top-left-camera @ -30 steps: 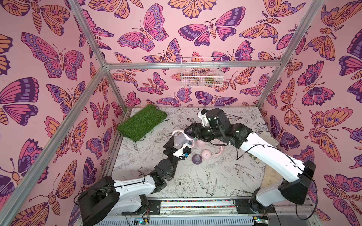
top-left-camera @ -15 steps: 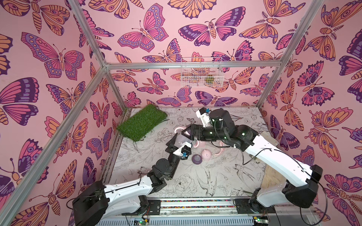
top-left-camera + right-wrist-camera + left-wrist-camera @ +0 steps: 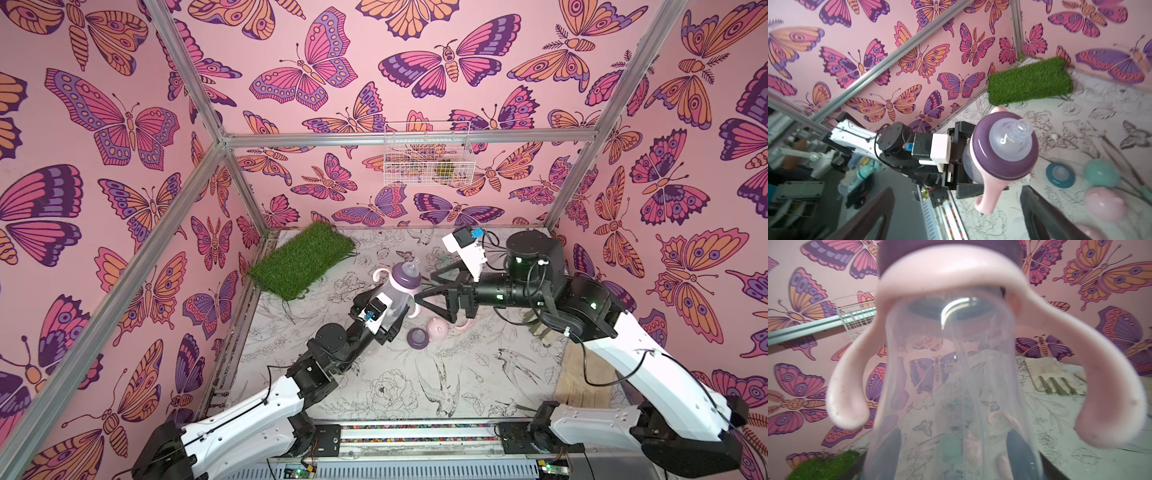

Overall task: Assemble the baby bottles
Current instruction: Close the nipple on the baby bottle, then screw the nipple onto the baby bottle.

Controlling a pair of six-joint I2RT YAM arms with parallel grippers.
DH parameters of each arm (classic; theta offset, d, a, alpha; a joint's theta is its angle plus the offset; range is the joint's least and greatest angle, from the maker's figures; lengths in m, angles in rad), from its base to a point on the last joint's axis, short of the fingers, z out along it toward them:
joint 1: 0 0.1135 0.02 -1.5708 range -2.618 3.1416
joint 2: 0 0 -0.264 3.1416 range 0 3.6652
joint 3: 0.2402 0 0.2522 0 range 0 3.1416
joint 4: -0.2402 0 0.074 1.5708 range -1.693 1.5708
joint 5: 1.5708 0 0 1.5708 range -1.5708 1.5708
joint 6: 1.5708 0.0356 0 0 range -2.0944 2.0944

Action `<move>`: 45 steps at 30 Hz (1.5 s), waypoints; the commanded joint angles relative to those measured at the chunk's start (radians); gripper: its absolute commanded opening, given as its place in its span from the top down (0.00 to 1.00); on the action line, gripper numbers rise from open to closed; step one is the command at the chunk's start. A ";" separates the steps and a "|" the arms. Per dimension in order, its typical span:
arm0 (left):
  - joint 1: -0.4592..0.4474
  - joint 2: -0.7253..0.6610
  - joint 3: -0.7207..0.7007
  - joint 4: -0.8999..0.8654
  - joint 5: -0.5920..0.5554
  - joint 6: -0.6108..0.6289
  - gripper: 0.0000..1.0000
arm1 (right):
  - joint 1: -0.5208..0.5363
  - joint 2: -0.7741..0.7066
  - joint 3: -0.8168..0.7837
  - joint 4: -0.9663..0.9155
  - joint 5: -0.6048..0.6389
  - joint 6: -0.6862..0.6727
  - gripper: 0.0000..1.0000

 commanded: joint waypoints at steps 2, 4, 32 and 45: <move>0.032 -0.060 0.042 -0.032 0.257 -0.157 1.00 | -0.022 -0.050 -0.025 -0.019 0.015 -0.238 0.05; 0.054 -0.076 0.049 -0.028 0.342 -0.211 1.00 | -0.045 -0.067 -0.037 -0.003 -0.030 -0.272 0.05; 0.127 0.048 0.096 0.298 0.746 -0.507 1.00 | -0.133 0.026 -0.057 0.316 -0.474 -0.145 0.08; 0.126 0.060 0.100 0.314 0.757 -0.515 1.00 | -0.111 0.059 -0.051 0.327 -0.488 -0.144 0.11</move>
